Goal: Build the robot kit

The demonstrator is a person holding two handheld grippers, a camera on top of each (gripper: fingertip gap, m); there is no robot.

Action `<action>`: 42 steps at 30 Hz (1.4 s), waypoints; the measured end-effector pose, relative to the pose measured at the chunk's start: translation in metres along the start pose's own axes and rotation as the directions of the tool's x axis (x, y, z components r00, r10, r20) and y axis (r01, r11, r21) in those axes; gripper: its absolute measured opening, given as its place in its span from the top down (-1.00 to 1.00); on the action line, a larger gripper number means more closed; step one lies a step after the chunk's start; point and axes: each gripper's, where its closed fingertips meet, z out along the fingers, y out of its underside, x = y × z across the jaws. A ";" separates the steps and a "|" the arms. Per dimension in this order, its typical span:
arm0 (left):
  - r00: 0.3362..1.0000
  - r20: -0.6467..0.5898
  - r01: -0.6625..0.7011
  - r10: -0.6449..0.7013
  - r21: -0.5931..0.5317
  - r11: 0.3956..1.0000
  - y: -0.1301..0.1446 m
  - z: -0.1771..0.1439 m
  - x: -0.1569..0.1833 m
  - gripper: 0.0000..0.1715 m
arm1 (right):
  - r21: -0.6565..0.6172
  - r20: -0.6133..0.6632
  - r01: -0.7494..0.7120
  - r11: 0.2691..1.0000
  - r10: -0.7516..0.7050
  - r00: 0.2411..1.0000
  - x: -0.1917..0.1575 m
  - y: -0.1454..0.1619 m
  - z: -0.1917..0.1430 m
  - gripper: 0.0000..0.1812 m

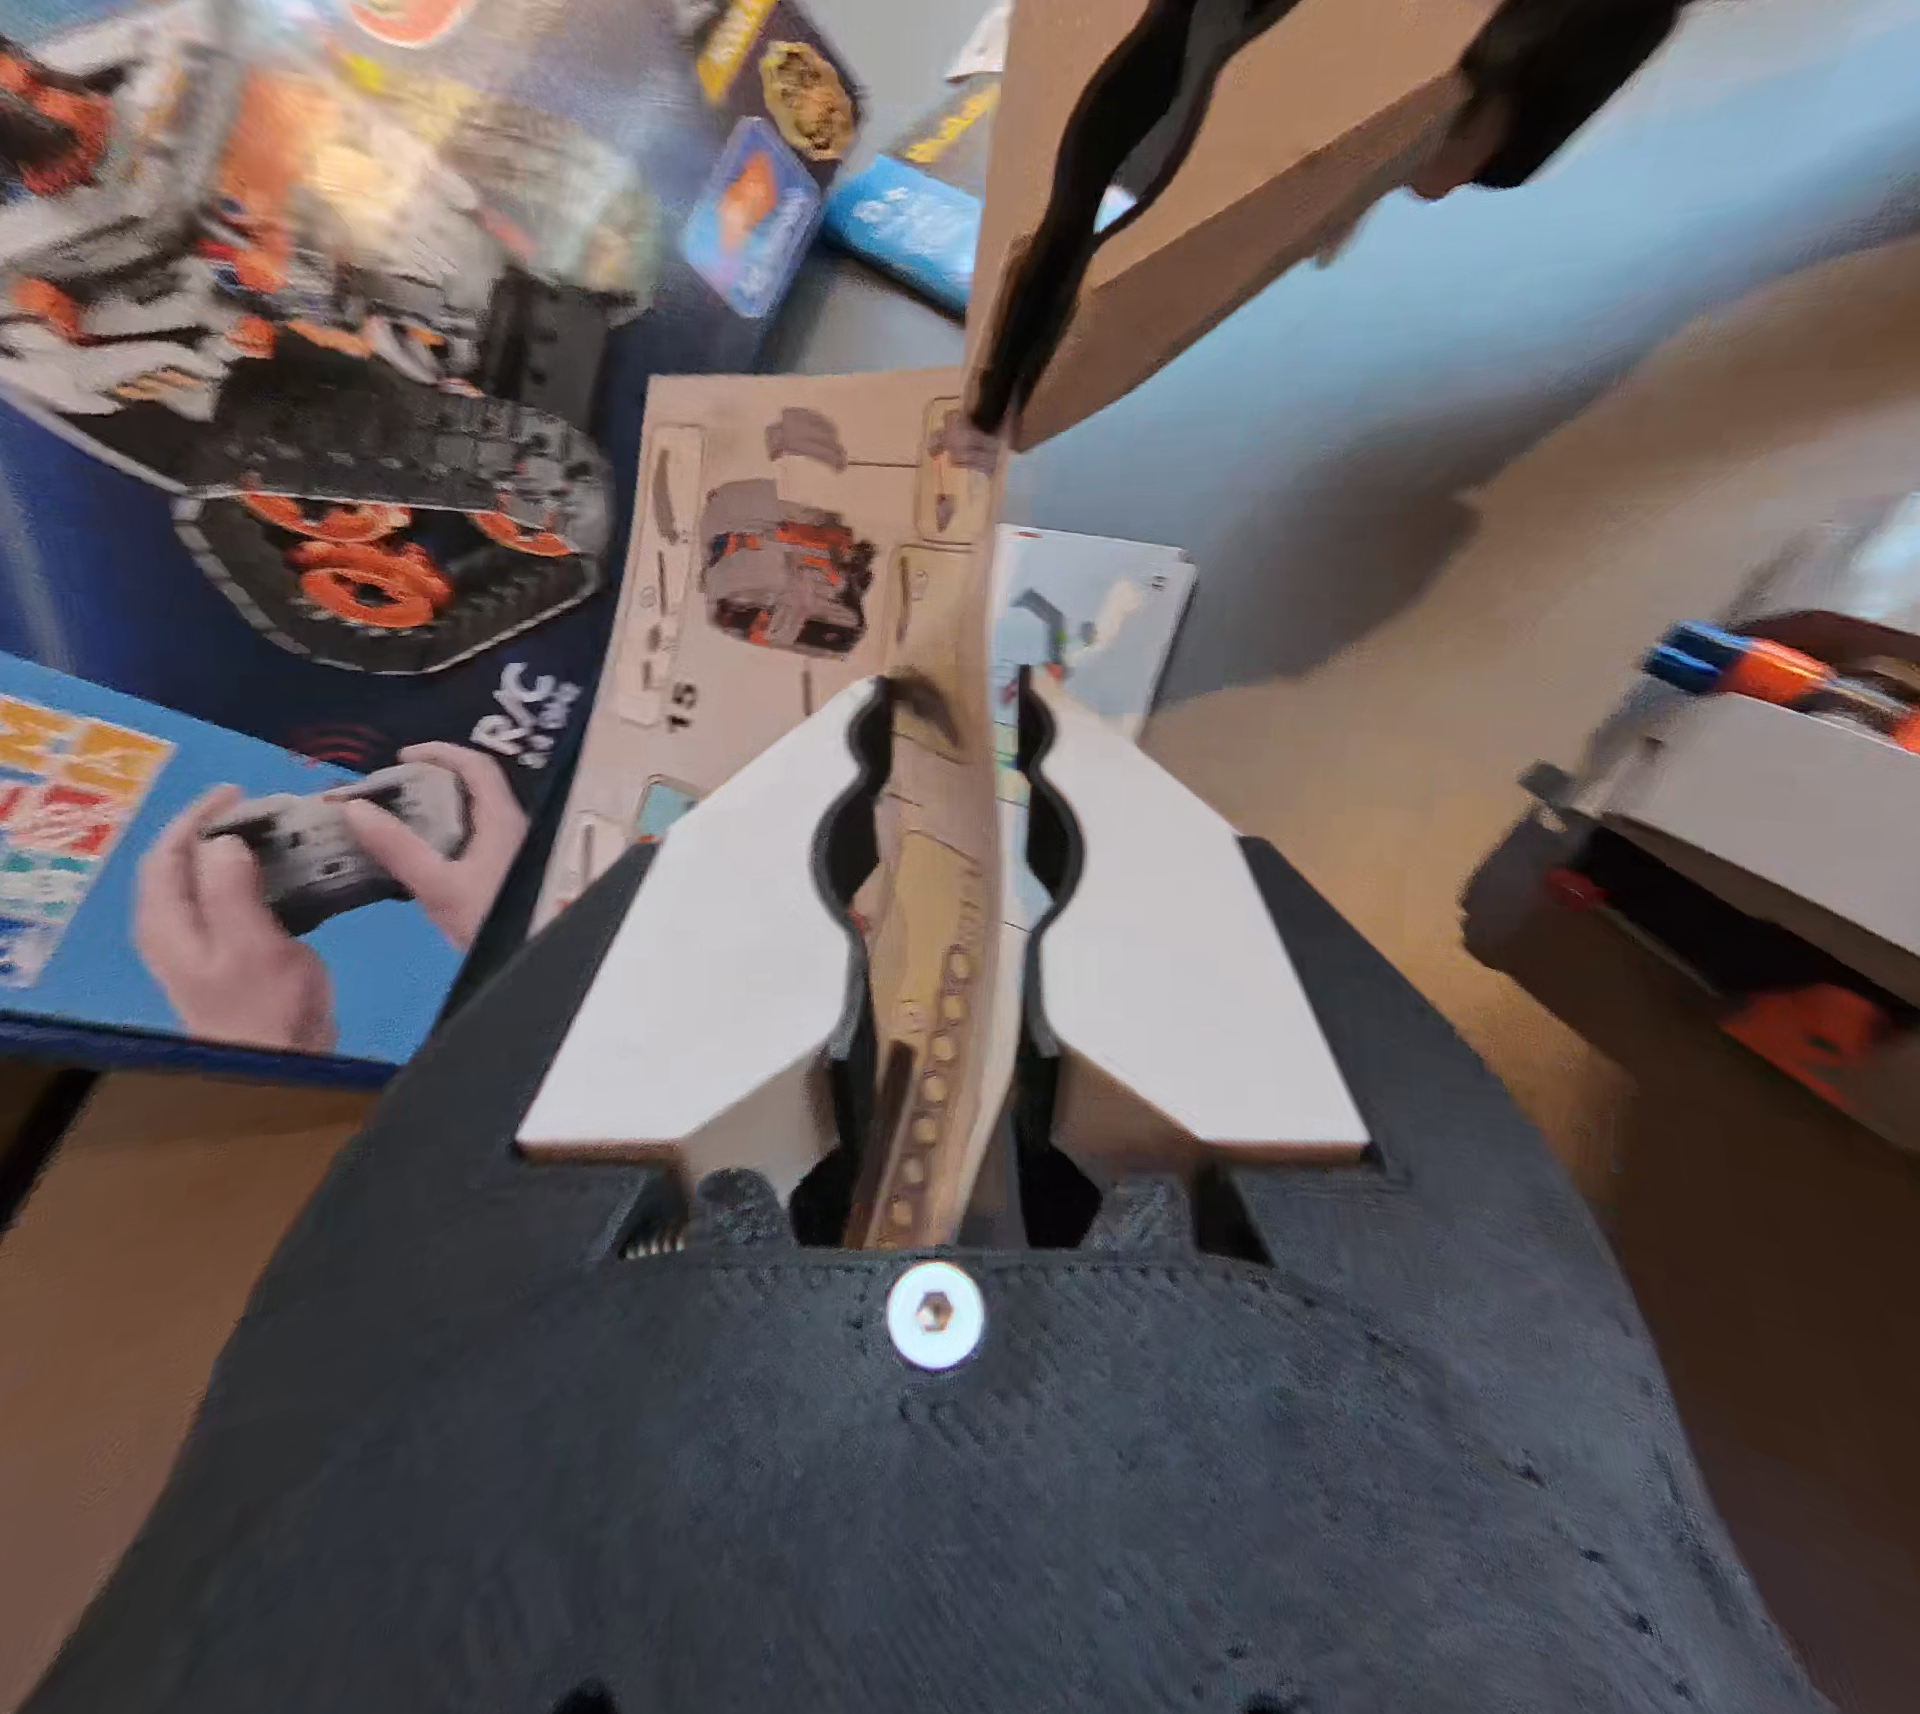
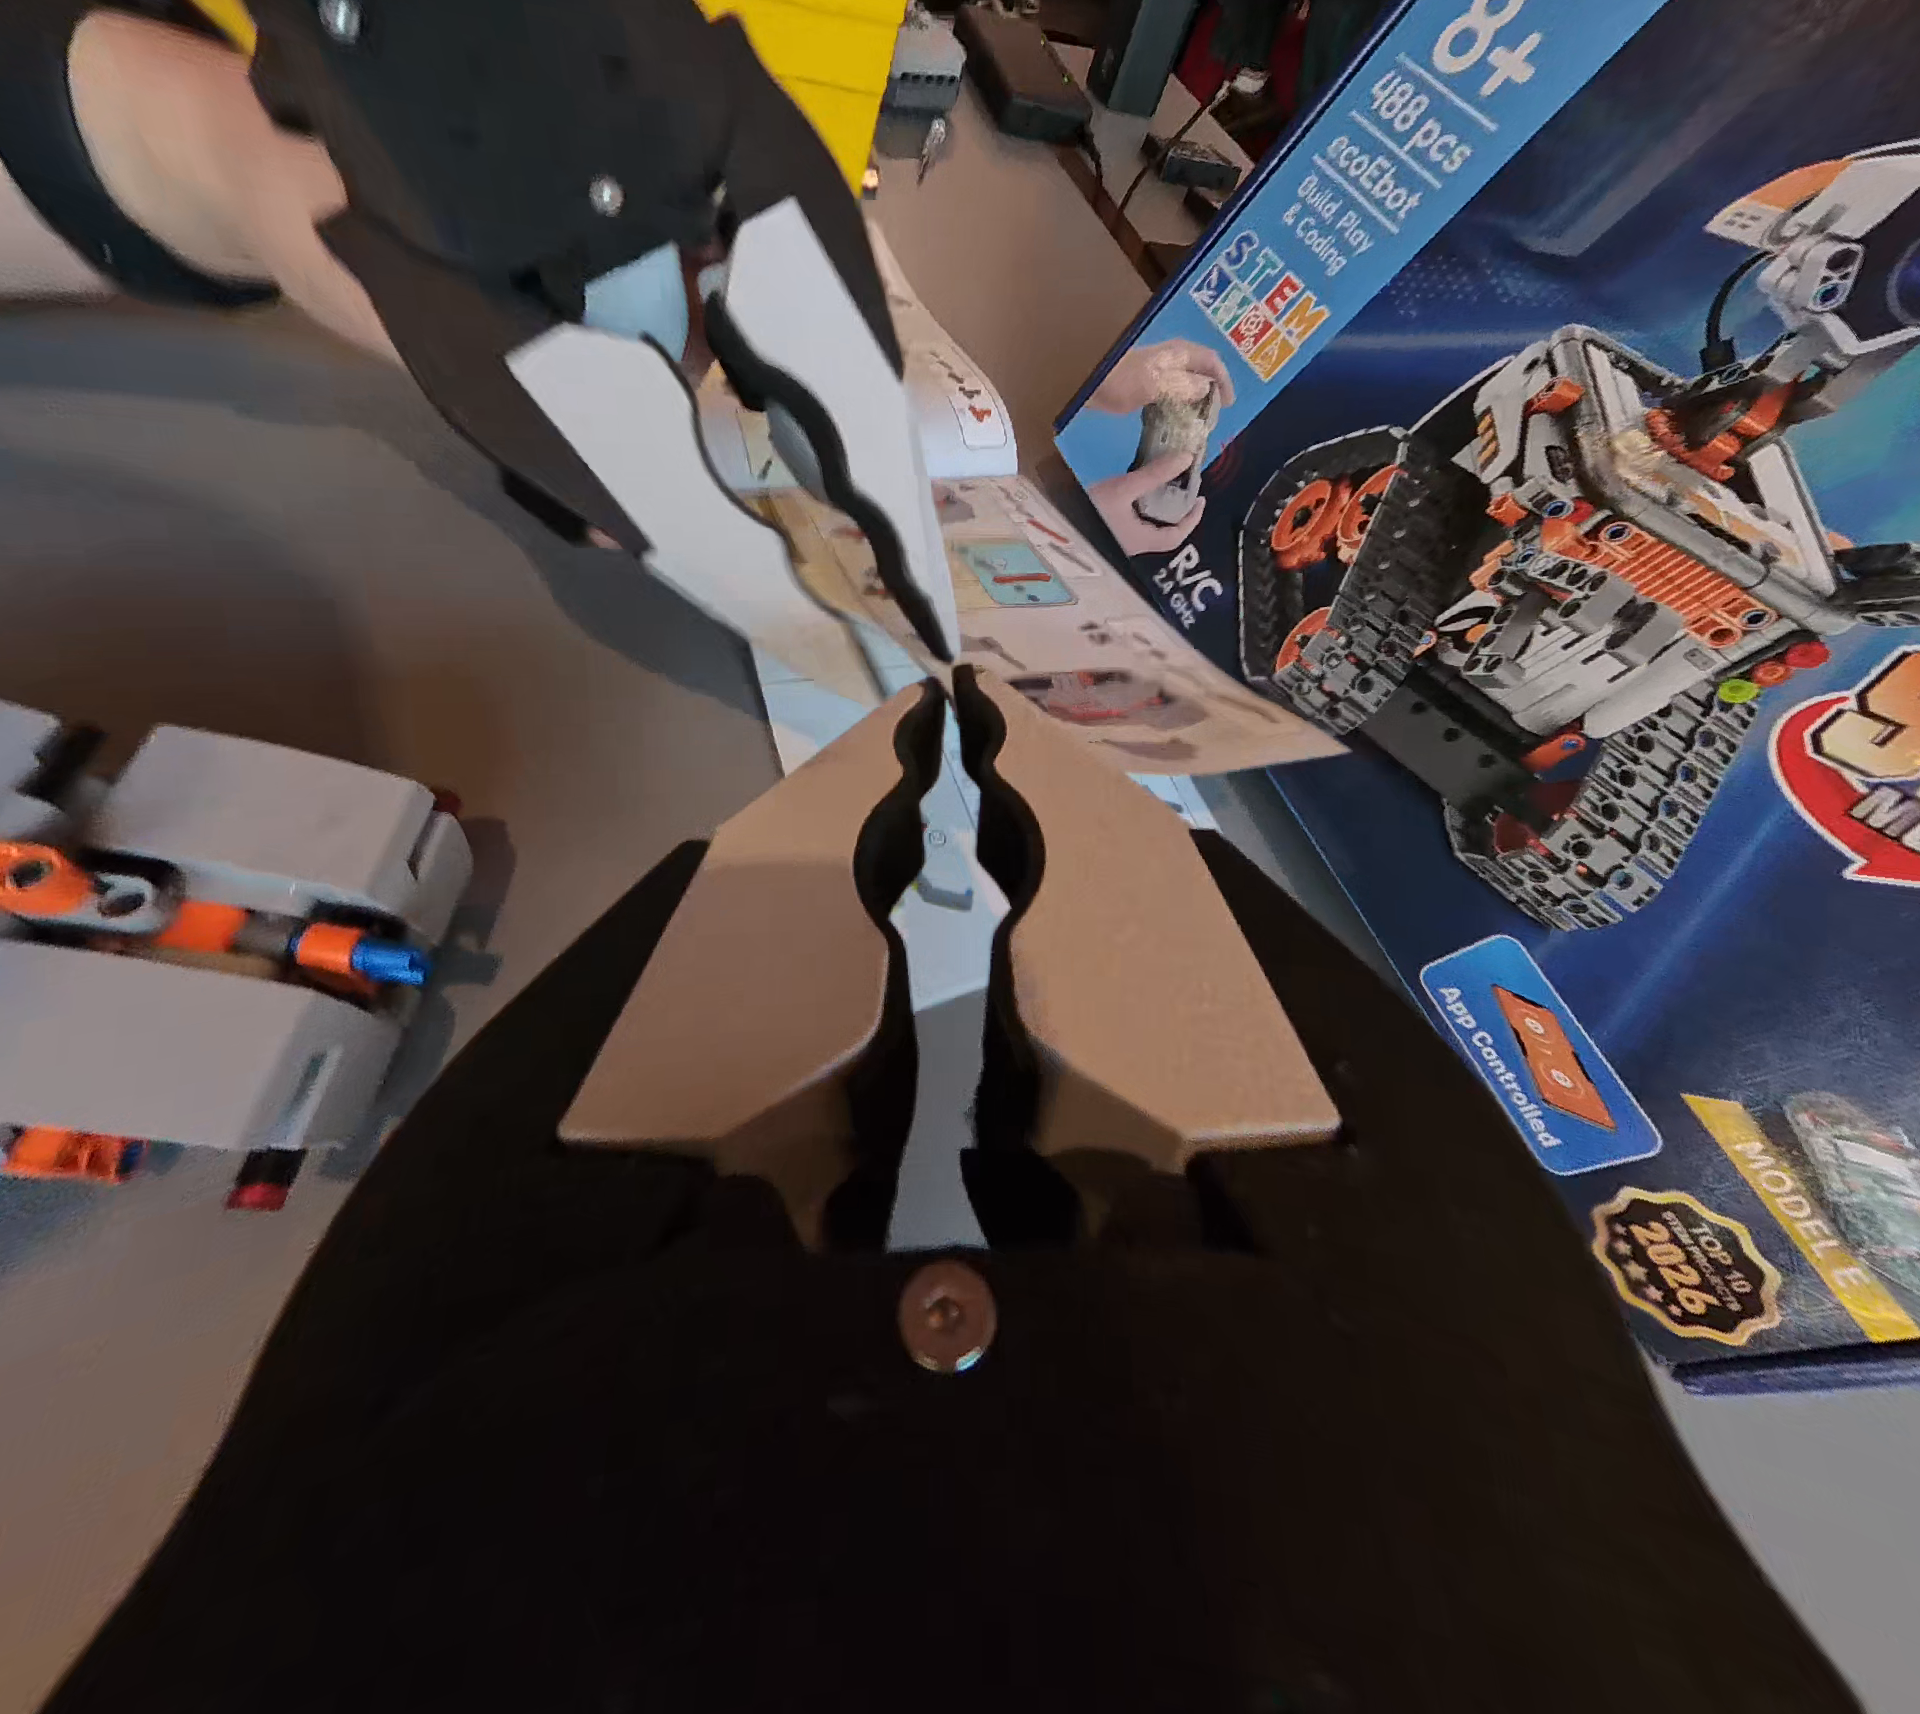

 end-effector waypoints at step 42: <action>0.573 -0.182 0.765 -0.799 0.470 0.441 0.049 -0.110 -0.080 1.00 | -0.282 -0.111 0.019 0.959 -0.052 0.992 0.004 0.084 0.022 1.00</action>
